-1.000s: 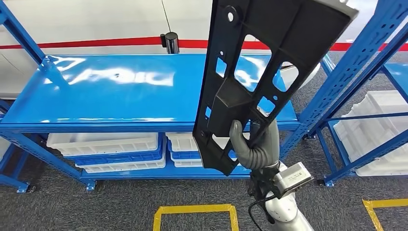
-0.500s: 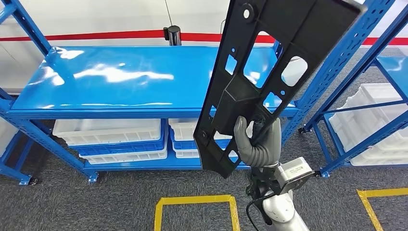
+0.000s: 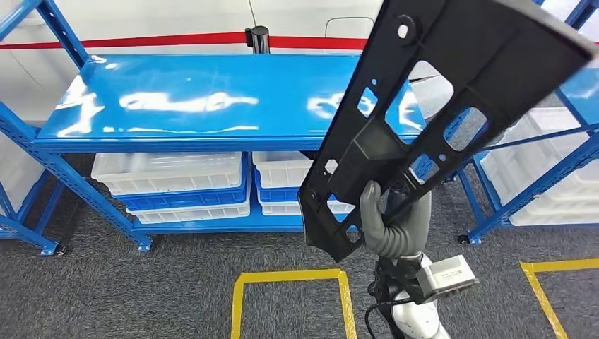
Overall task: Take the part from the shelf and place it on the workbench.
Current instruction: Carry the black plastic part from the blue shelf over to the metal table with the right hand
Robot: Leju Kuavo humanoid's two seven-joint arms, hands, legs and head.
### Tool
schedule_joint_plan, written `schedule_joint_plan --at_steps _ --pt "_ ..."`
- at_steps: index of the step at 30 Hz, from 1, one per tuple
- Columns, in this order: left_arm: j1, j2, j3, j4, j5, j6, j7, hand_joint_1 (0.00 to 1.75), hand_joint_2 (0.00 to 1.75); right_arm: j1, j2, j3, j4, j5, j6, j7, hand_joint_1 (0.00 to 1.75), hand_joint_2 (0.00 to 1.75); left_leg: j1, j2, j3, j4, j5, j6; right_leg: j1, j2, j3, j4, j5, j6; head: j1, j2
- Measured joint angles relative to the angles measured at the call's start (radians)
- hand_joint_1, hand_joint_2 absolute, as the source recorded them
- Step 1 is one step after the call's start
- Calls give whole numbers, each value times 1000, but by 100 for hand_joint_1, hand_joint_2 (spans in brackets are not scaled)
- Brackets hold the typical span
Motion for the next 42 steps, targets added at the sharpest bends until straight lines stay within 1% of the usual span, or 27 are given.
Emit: schedule_joint_plan --at_steps 2,3,5,6,7,8,9,11,13,14,17,19,21,22,24,26,27,29,31,33,35,36,37,38,39,40,42 --pt "1 0 0 0 -2 -1 0 0 175 11 2 -4 -8 4 0 -6 175 175 3 -1 -7 8 -15 -12 -8 -1 -15 -6 20 -14 2 0" --pt "2 1 0 0 -4 -1 1 0 175 16 3 -5 -10 5 0 -8 175 175 5 -1 -16 34 -50 -17 -14 -1 -23 -9 32 -22 1 0" --pt "4 1 0 0 -6 -2 2 0 175 24 6 -7 -12 9 2 -12 175 175 7 -1 -41 139 -154 -25 -18 -2 -41 -10 52 -32 -2 0" --pt "4 1 0 0 -6 -3 3 0 175 29 7 -9 -13 11 2 -14 175 175 9 -1 -51 202 -190 -29 -18 -3 -51 -8 63 -32 -3 0" --pt "4 1 0 0 -7 -4 3 0 175 32 7 -11 -13 13 3 -15 175 175 11 -1 -53 247 -203 -34 -18 -3 -63 -6 72 -30 -3 0" --pt "4 1 0 0 -7 -4 3 0 175 36 8 -12 -13 15 3 -16 175 175 14 -1 -40 264 -195 -39 -20 -3 -76 -2 81 -26 -3 0" --pt "3 1 0 0 -7 -4 3 0 175 38 8 -13 -13 15 3 -17 175 175 18 -1 -9 244 -173 -43 -22 -3 -90 5 87 -22 -3 0" --pt "2 2 0 0 -7 -4 4 0 175 41 8 -14 -14 16 3 -17 175 175 24 -2 85 131 -145 -51 -25 -3 -117 24 95 -12 -4 0" --pt "-1 1 0 0 -7 -4 4 0 175 42 9 -15 -18 16 3 -18 175 175 23 -7 138 42 -154 -49 -22 -3 -139 42 102 -1 -4 0" --pt "-2 0 0 0 -7 -4 4 0 175 42 9 -15 -19 17 3 -19 175 175 19 -8 140 29 -161 -43 -20 -3 -146 46 107 7 -4 0" --pt "-3 1 0 0 -8 -4 5 0 175 43 9 -16 -22 21 4 -20 175 175 15 -4 115 23 -140 -6 -22 -2 -164 54 109 25 -4 0" --pt "-4 1 0 0 -9 -4 6 0 175 42 8 -19 -24 22 5 -20 175 175 15 -1 90 20 -117 17 -24 0 -198 120 48 17 0 0" --pt "-5 1 0 0 -9 -5 6 0 175 42 8 -22 -25 19 10 -20 175 175 14 0 60 21 -94 25 -24 1 -236 240 -31 7 3 0" --pt "-5 1 0 0 -10 -5 6 0 175 43 8 -22 -25 17 12 -20 175 175 13 1 44 21 -81 25 -24 1 -244 292 -51 9 3 0" --pt "-5 1 1 0 -11 -7 7 0 175 47 8 -24 -25 11 15 -22 175 175 12 2 12 21 -57 22 -24 1 -216 313 -35 25 3 0" --pt "-5 0 1 0 -11 -8 8 0 175 50 8 -27 -26 8 16 -24 175 175 12 2 -14 22 -33 16 -23 1 -123 211 -1 35 3 0" --pt "-5 -1 1 0 -12 -8 8 0 175 51 9 -28 -27 7 15 -25 175 175 11 1 -24 23 -23 11 -20 0 -63 131 -3 30 3 0" --pt "-5 -2 1 0 -12 -8 9 0 175 53 10 -33 -32 6 15 -28 175 175 9 2 -29 17 0 -1 -14 1 7 24 -19 19 2 0" --pt "-3 -2 2 0 -12 -8 9 0 175 59 10 -37 -35 3 15 -31 175 175 10 3 -27 5 21 -15 -13 1 4 7 -13 11 1 0" --pt "0 -1 2 1 -12 -9 10 0 175 65 10 -40 -35 2 15 -32 175 175 14 2 -34 12 1 -25 -20 0 -9 5 7 0 1 0" --pt "3 -1 3 1 -13 -9 10 0 175 70 11 -42 -35 1 14 -33 175 175 16 1 -52 79 -91 -31 -26 -2 -25 3 26 -13 -2 0" --pt "4 -2 3 1 -15 -9 10 0 175 73 11 -44 -36 0 14 -34 175 175 16 0 -61 139 -145 -33 -24 -2 -36 4 35 -17 -4 0" --pt "4 -2 3 1 -18 -9 10 0 175 75 12 -46 -36 0 13 -35 175 175 16 0 -67 200 -180 -35 -23 -2 -46 5 45 -20 -4 0" --pt "4 -2 4 1 -21 -9 10 0 175 77 14 -48 -36 -1 12 -37 175 175 17 -1 -65 248 -192 -37 -22 -3 -57 7 54 -19 -4 0" --pt "4 -2 4 1 -23 -9 10 0 175 79 15 -50 -36 -2 12 -38 175 175 17 -1 -48 263 -177 -39 -22 -3 -69 10 63 -16 -5 0" --pt "3 -2 4 1 -25 -9 10 0 175 81 17 -53 -36 -2 11 -39 175 175 19 0 -14 242 -151 -40 -23 -2 -80 16 70 -12 -5 0" --pt "3 -2 4 0 -28 -9 9 0 175 83 18 -59 -40 -2 10 -40 175 175 19 -2 78 130 -130 -42 -23 -2 -103 33 77 -4 -6 0"
